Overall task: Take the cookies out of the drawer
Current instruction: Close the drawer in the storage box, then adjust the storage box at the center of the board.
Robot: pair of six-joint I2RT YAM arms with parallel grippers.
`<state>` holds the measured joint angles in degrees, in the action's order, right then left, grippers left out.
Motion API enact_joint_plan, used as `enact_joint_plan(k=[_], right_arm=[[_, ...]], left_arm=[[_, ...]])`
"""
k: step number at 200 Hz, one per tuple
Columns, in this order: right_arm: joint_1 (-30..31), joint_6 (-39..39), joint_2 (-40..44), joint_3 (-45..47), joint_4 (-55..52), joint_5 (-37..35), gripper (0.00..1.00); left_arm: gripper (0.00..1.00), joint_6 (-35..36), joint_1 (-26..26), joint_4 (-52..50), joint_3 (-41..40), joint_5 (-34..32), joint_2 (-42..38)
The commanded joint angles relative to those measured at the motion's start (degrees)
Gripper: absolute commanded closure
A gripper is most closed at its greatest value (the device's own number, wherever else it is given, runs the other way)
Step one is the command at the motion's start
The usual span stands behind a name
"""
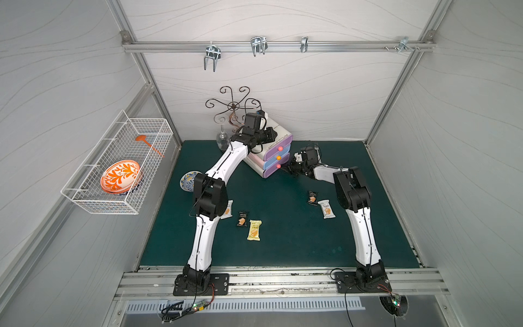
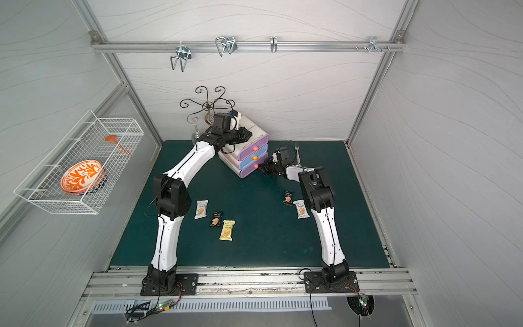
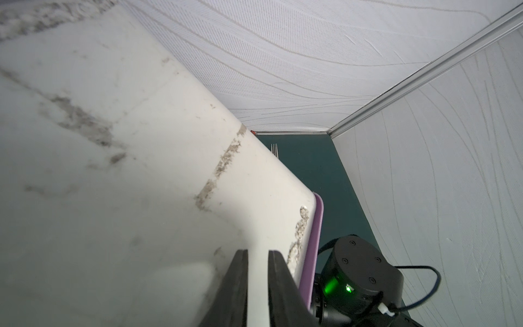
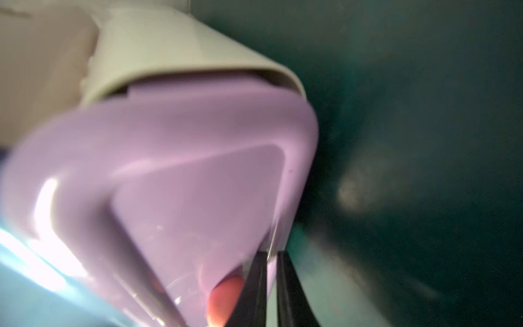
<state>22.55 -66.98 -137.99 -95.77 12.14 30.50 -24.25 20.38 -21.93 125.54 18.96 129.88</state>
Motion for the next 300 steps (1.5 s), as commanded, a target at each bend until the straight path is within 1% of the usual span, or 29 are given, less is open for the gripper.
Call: enact_joint_plan(k=[1,16,37,45,54,64,69,74,83,92,101,113,124,135,171,180,195,209,221,232,242,250,257,266,273,281,300], right_arm=[[1.14,-1.36,-1.75,-2.83,2.55,1.40,0.82],[1.25,-1.13,-1.10,-1.79,2.71,1.79,0.82],[1.01,-0.47,2.83,3.51,3.85,2.19,0.82],[0.87,0.34,5.32,6.36,3.92,2.15,0.80],[0.53,1.75,8.32,9.25,2.97,1.89,0.74],[-0.01,3.94,11.56,11.67,0.85,2.18,0.70],[-0.31,5.29,13.26,12.55,-1.10,2.27,0.68],[-0.68,6.44,14.82,13.29,-2.74,2.28,0.64],[-1.34,8.83,17.44,14.66,-5.31,2.24,0.60],[-2.12,10.71,19.65,15.12,-8.78,1.98,0.57],[-2.89,12.26,21.45,15.57,-10.35,2.17,0.53],[-3.92,14.60,22.67,14.48,-14.55,1.63,0.50],[-5.02,16.13,22.61,12.79,-17.41,1.92,0.50],[-6.14,16.79,22.18,10.90,-19.96,1.39,0.50],[-9.54,17.85,19.70,5.62,-21.79,0.28,0.49],[-9.99,18.05,18.79,4.17,-21.10,-0.55,0.48],[-10.71,18.84,15.55,-0.63,-22.19,-0.47,0.47],[-11.03,18.98,11.69,-5.44,-22.94,0.04,0.47],[-11.26,19.02,9.37,-7.99,-21.07,0.55,0.46],[-11.38,19.03,7.17,-10.61,-20.41,-0.02,0.46],[-11.47,19.17,4.74,-13.80,-19.82,0.18,0.45],[-11.59,19.05,1.70,-17.82,-20.78,0.88,0.45],[-11.65,18.72,-0.32,-20.77,-21.16,2.08,0.45],[-11.65,17.59,-3.46,-24.62,-19.96,4.00,0.45],[-11.69,17.15,-5.74,-27.99,-20.29,4.76,0.45],[-11.69,16.97,-8.60,-32.36,-20.87,5.43,0.45],[-11.58,16.52,-13.27,-39.46,-21.16,5.38,0.45]], left_arm=[[0.79,-0.28,-0.25,-11.38,-3.65,0.15,3.41],[0.79,-0.36,-0.24,-11.33,-3.80,0.24,3.21],[0.78,-0.83,-0.31,-10.61,-3.75,0.95,2.73],[0.77,-1.12,-0.34,-10.22,-3.42,1.75,2.51],[0.74,-1.30,-0.35,-10.07,-2.71,3.00,2.23],[0.67,-1.64,-0.34,-10.30,-1.55,4.40,1.72],[0.61,-2.05,-0.34,-10.43,-0.90,4.96,1.42],[0.55,-2.70,-0.34,-10.37,-0.38,5.70,0.99],[0.47,-4.06,-0.34,-9.71,0.09,7.47,0.07],[0.40,-5.44,-0.30,-8.87,0.10,8.78,-1.15],[0.36,-7.82,-0.26,-7.44,-0.61,9.78,-2.78],[0.32,-11.47,-0.25,-3.30,-3.30,11.81,-5.55],[0.30,-14.98,-0.10,0.10,-6.09,12.04,-8.22],[0.27,-17.42,0.17,4.07,-8.79,13.70,-10.93],[0.24,-19.02,1.15,3.26,-11.61,14.64,-16.46],[0.23,-20.03,1.32,4.55,-14.26,14.62,-18.97],[0.22,-21.95,2.20,7.97,-21.64,13.91,-24.38],[0.22,-21.92,3.63,8.09,-27.82,11.13,-29.86],[0.22,-20.19,5.37,6.43,-32.76,6.74,-34.80],[0.22,-18.26,7.81,4.10,-37.81,0.21,-39.39],[0.24,-18.12,9.88,3.49,-43.33,-6.37,-44.15],[0.29,-19.51,11.10,3.84,-49.40,-12.04,-47.86],[0.36,-21.73,11.85,3.45,-54.21,-18.38,-51.19],[0.44,-24.58,12.37,4.08,-59.99,-24.65,-54.61],[0.49,-26.01,12.45,4.10,-63.33,-28.64,-56.15],[0.51,-27.02,12.27,3.95,-66.19,-31.91,-56.46],[0.53,-25.45,10.84,7.06,-68.20,-35.06,-53.74]])
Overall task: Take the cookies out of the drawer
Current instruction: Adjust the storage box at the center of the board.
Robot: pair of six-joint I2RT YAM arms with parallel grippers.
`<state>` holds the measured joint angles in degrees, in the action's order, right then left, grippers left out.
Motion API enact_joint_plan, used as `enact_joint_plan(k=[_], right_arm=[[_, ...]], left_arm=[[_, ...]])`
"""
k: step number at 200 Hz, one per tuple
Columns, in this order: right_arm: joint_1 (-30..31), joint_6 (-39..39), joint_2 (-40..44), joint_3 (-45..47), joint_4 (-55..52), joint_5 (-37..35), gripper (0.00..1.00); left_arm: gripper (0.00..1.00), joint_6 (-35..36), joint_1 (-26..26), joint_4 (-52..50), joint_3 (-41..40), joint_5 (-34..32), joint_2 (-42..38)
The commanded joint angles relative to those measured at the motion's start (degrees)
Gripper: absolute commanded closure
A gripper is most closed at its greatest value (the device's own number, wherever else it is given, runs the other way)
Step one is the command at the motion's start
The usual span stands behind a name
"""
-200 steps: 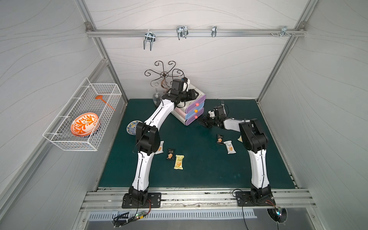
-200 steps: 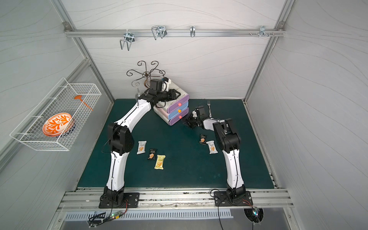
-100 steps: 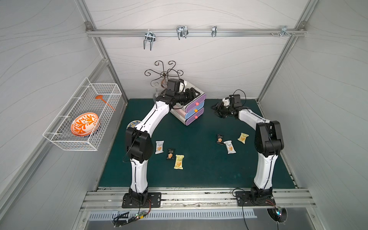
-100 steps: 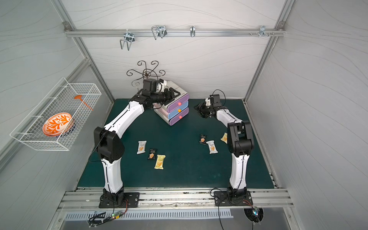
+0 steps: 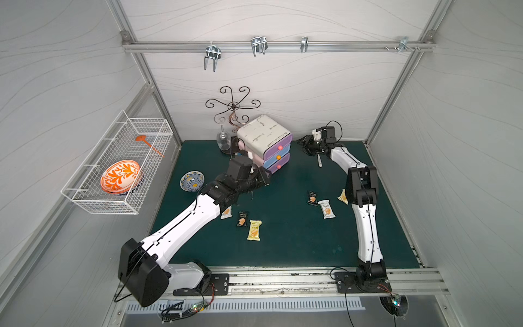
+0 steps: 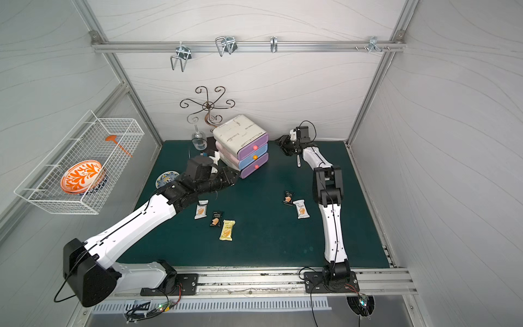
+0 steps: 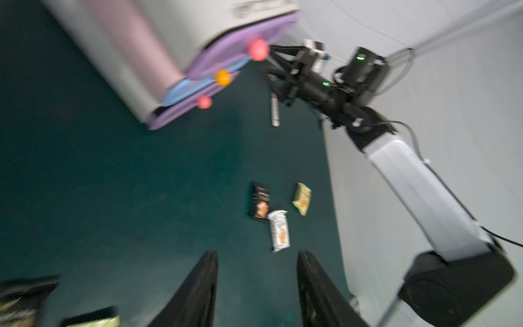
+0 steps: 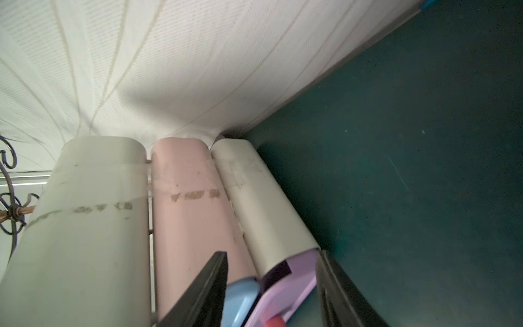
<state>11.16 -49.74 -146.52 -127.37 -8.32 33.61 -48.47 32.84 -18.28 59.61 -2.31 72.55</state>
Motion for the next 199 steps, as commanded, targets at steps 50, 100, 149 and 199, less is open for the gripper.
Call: enact_joint_plan(k=[50,100,149,199], right_arm=[[2.00,-5.08,-14.15,-20.52,3.04,6.40,0.44],[5.48,-4.75,-10.77,-11.13,9.10,9.93,0.45],[7.00,-2.09,-0.99,5.06,13.42,12.16,0.49],[5.36,-2.73,6.63,18.90,19.12,12.23,0.49]], left_arm=[[0.52,0.21,-5.64,6.87,1.62,-20.53,16.16],[0.50,1.48,-7.42,4.39,0.91,-21.51,13.08],[0.49,2.72,-7.44,1.36,-1.03,-20.93,7.34],[0.46,5.52,-7.60,-1.16,-1.80,-21.59,2.56]])
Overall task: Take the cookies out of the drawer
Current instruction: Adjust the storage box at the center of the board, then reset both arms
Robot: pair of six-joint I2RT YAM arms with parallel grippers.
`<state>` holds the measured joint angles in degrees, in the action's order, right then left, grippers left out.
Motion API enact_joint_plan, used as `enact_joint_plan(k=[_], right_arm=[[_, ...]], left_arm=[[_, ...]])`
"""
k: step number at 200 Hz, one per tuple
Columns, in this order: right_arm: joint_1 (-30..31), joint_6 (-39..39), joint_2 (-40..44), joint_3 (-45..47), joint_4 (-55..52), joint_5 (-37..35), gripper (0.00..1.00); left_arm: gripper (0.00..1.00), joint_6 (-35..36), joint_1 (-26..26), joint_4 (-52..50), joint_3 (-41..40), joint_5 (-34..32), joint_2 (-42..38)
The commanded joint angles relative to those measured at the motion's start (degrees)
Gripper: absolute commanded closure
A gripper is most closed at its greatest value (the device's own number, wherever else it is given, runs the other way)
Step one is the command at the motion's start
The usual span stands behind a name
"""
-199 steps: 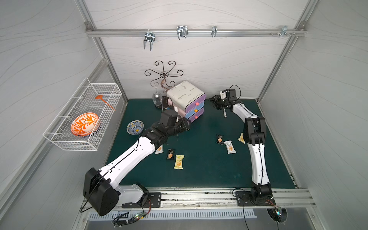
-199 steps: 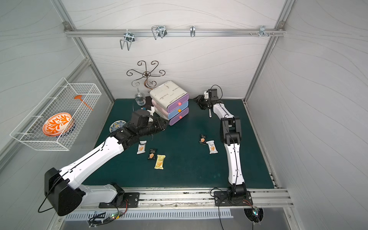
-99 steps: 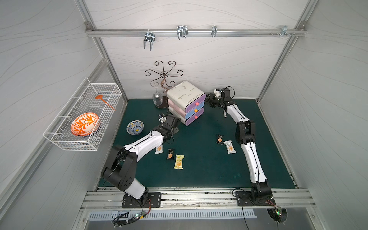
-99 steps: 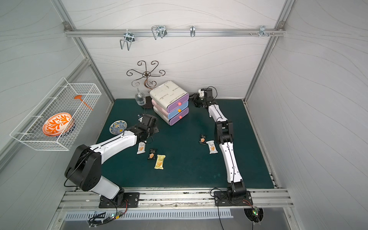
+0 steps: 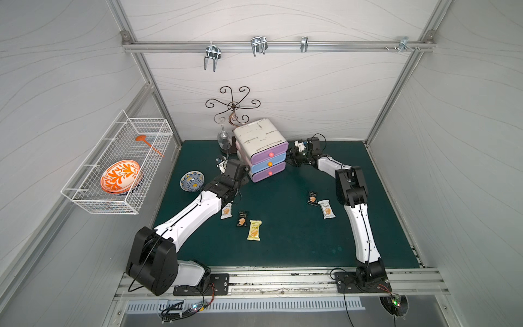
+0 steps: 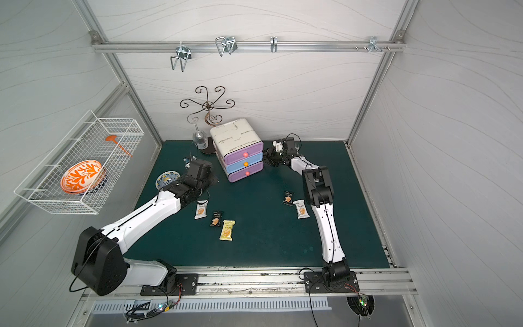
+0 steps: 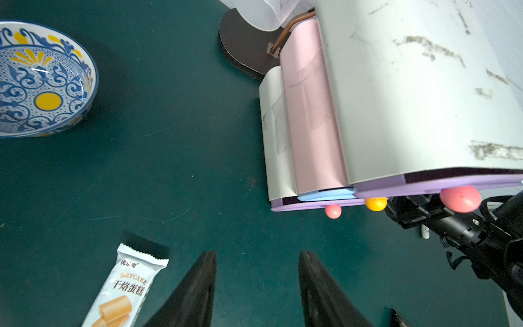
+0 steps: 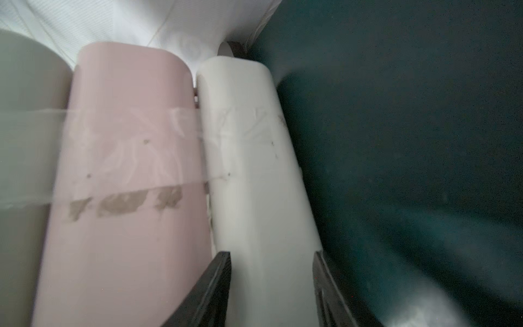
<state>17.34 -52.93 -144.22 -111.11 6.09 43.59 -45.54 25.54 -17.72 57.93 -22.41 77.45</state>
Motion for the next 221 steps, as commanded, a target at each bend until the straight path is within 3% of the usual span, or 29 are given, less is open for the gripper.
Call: enact_joint_plan(k=[1,32,70,87,101,113,124,136,155,189,202,221], right_arm=[[-0.82,0.50,4.40,2.65,4.68,2.31,0.49],[-1.54,5.18,7.63,4.21,-1.42,1.55,0.46],[-10.37,5.84,21.33,21.57,0.05,-8.59,0.40],[-12.48,15.55,29.42,24.52,-8.39,-11.01,0.36],[-11.89,26.20,37.62,26.99,-16.43,-15.46,0.33],[-9.56,36.15,45.28,30.80,-21.12,-22.31,0.26],[-6.32,43.83,51.69,36.18,-22.79,-33.57,0.19],[-4.43,47.28,57.65,43.72,-20.67,-42.10,0.15],[-5.36,45.96,64.85,56.39,-14.42,-49.02,0.12],[-8.69,42.51,70.46,75.28,3.21,-50.59,0.07],[-10.85,41.68,71.25,76.98,6.64,-47.88,0.05],[-11.54,42.50,69.69,77.54,12.13,-47.76,0.05]], left_arm=[[0.46,2.66,-0.31,-1.76,-0.20,-1.49,-2.50],[0.42,2.00,-0.80,-2.49,-1.86,-0.94,-7.44],[0.26,6.00,-1.19,-4.58,-2.07,-2.28,-15.14],[0.18,7.96,-2.01,-4.92,-2.88,-4.00,-18.94],[0.02,8.70,-3.74,-4.47,-5.04,-6.50,-21.95],[0.00,10.01,-6.61,-3.09,-7.57,-7.31,-23.79],[0.00,10.37,-10.53,-1.88,-9.93,-6.94,-24.40],[0.00,11.49,-13.38,0.65,-13.00,-9.49,-24.08],[0.00,15.76,-14.96,7.80,-18.20,-15.41,-22.88],[0.00,25.01,-16.98,22.78,-27.07,-19.65,-20.82],[0.00,29.11,-17.97,30.31,-30.93,-19.49,-19.97],[0.00,29.46,-21.74,36.23,-33.95,-14.36,-17.80]])
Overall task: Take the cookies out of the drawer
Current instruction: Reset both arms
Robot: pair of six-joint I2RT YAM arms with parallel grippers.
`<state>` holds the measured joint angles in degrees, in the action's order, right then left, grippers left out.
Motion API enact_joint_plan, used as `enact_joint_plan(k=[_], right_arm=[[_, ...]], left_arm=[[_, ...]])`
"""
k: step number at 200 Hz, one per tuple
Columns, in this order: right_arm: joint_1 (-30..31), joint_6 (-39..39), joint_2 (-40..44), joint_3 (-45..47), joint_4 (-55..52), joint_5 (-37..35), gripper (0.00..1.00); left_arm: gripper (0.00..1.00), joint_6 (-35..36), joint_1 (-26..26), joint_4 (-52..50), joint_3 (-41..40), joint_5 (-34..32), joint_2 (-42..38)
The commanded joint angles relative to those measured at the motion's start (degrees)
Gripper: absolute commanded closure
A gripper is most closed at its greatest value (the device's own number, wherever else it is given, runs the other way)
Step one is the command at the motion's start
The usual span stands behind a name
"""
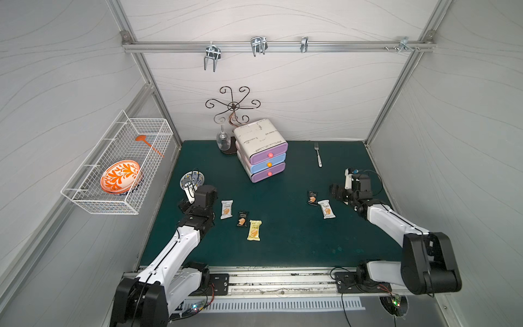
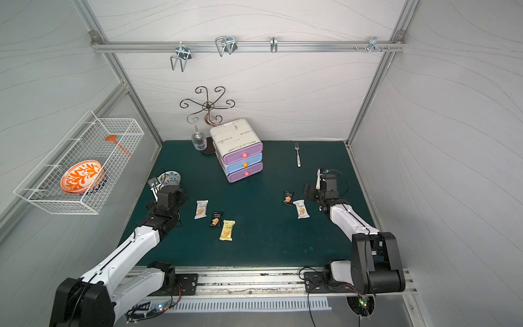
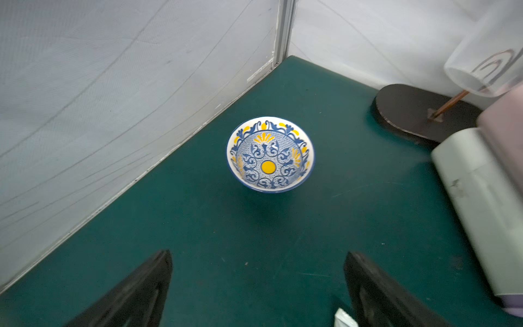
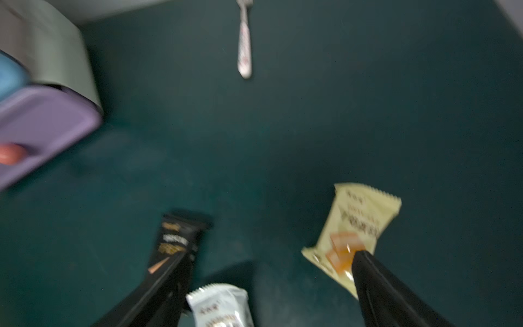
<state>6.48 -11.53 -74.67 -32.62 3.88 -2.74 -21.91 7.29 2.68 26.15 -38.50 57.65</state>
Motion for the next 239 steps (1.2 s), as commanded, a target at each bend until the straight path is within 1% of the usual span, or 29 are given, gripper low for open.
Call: enact_joint_plan(k=[1,20,27,32,41,49,60,67,75,81,85,90,95,106,111,120,129,136,140,145,152,156,167,172,182,195,209,223,239], right_arm=[[-0.68,1.13,0.01,-0.95,14.59,-1.49,0.05],[-0.63,4.13,-2.97,-1.22,17.91,-4.64,0.05],[-1.19,5.11,-3.41,-2.13,16.97,-4.00,0.05],[-1.22,6.73,-3.62,-1.82,18.90,-3.81,0.05],[-1.31,9.22,-4.11,-0.67,23.22,-3.90,0.05],[-1.62,10.03,-5.22,-0.81,24.85,-4.36,0.05],[-2.46,9.46,-6.01,-2.38,22.64,-2.64,0.05],[-2.46,9.44,-6.42,-1.87,24.96,-2.42,0.05],[-2.37,9.45,-6.55,-1.30,26.72,-1.39,0.05],[-2.00,9.80,-6.08,-1.22,25.53,-0.04,0.05],[-1.36,10.59,-5.53,-1.21,23.87,0.01,0.03],[-0.18,11.57,-4.54,-0.51,22.70,-1.74,0.01],[0.83,12.69,-3.80,1.33,24.03,-3.49,0.01],[1.86,12.94,-3.67,6.33,30.51,-6.45,0.01],[1.53,11.54,-4.64,7.36,32.57,-7.05,0.01],[1.36,10.97,-7.26,7.08,34.18,-8.19,0.01],[1.74,11.35,-9.61,6.12,35.39,-9.85,0.01],[1.31,10.71,-12.19,4.97,35.15,-10.21,0.01],[1.29,10.42,-13.72,4.88,36.73,-10.55,0.01],[1.24,11.16,-14.81,5.49,39.48,-10.37,0.01],[0.85,9.87,-13.34,5.16,35.82,-9.95,0.01],[0.53,9.51,-13.06,5.50,36.45,-9.31,0.01],[0.01,9.84,-14.99,7.96,42.47,-8.04,0.01],[0.02,10.19,-15.74,8.24,44.22,-8.25,0.01],[-0.27,9.57,-15.00,7.65,41.55,-7.56,0.01],[-0.51,9.51,-15.16,7.90,42.54,-7.34,0.01],[-0.44,9.52,-14.94,7.88,42.18,-7.23,0.01],[-0.50,9.45,-14.89,7.94,42.05,-7.26,0.01],[-0.43,9.46,-14.93,7.84,42.04,-7.24,0.01]], left_arm=[[0.00,5.83,-3.59,16.29,-2.30,1.75,2.28],[0.00,8.79,-4.30,26.61,-4.68,3.12,8.05],[0.00,9.40,-4.32,29.75,-4.95,3.83,10.63],[0.00,9.99,-4.47,31.80,-4.97,4.79,12.56],[0.00,11.57,-4.48,34.20,-4.33,6.39,16.13],[0.00,12.04,-4.48,35.02,-3.44,6.38,19.13],[0.01,13.88,-4.41,38.69,-3.15,5.49,22.12],[0.01,14.20,-4.74,40.98,-3.40,7.29,22.98],[0.01,13.75,-5.42,41.08,-2.80,8.39,25.16],[0.01,15.11,-5.43,45.60,-3.38,9.08,27.16],[0.01,16.51,-5.43,47.00,-3.36,10.48,28.07],[0.01,16.55,-5.38,44.10,-2.64,12.81,27.85],[0.02,16.51,-5.36,41.80,-2.04,14.79,27.35],[0.02,17.50,-5.44,46.22,-2.74,14.79,28.94],[0.02,17.32,-5.43,44.95,-2.47,15.01,28.82],[0.02,16.75,-5.68,41.72,-1.36,15.85,28.36],[0.02,16.73,-6.05,42.34,-1.15,16.62,29.07],[0.02,16.68,-6.75,41.89,-0.98,19.02,29.33],[0.02,16.64,-7.04,42.74,-1.32,19.72,29.64],[0.01,16.47,-7.27,44.93,-2.43,20.34,30.20],[0.01,16.73,-7.29,50.67,-4.27,19.96,31.78],[0.01,17.51,-7.29,52.77,-4.50,19.73,32.45],[0.01,16.15,-7.33,46.09,-3.20,20.13,30.54],[0.01,16.19,-7.29,46.88,-3.31,20.13,30.79],[0.01,17.05,-7.31,50.68,-3.97,19.70,32.06],[0.00,16.31,-7.29,46.47,-3.25,19.98,30.66],[0.00,16.81,-7.29,49.45,-3.86,19.81,31.62],[0.00,16.53,-7.29,47.05,-3.39,20.04,30.78],[0.00,16.83,-7.27,48.30,-3.61,19.86,31.18]])
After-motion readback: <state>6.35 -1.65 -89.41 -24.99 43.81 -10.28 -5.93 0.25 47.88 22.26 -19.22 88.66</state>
